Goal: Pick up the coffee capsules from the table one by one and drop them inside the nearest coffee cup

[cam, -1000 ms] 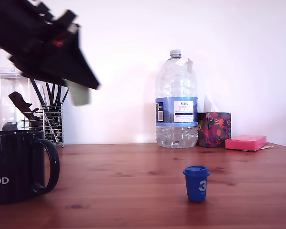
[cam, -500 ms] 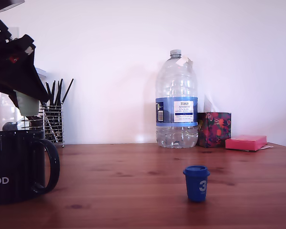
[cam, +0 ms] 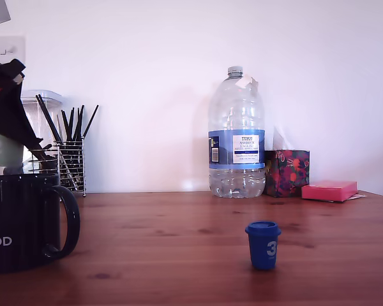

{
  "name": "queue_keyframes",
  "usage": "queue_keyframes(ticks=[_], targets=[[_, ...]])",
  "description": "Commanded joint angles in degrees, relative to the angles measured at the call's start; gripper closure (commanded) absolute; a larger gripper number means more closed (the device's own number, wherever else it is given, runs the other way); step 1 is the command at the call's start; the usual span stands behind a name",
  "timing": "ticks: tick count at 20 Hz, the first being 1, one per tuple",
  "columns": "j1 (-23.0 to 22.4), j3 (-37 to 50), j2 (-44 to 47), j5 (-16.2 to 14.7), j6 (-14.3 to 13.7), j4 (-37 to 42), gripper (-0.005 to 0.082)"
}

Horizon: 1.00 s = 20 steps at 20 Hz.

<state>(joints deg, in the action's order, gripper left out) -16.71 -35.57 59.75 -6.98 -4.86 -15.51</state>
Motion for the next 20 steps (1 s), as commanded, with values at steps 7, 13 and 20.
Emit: queue_keyframes(ticks=[7, 13, 20], targets=[[0.20, 0.52, 1.81, -0.98, 0.55, 0.24, 0.0536], [0.20, 0.52, 2.56, -1.62, 0.48, 1.90, 0.0311], [0.20, 0.42, 2.47, -1.68, 0.33, 4.13, 0.0243]])
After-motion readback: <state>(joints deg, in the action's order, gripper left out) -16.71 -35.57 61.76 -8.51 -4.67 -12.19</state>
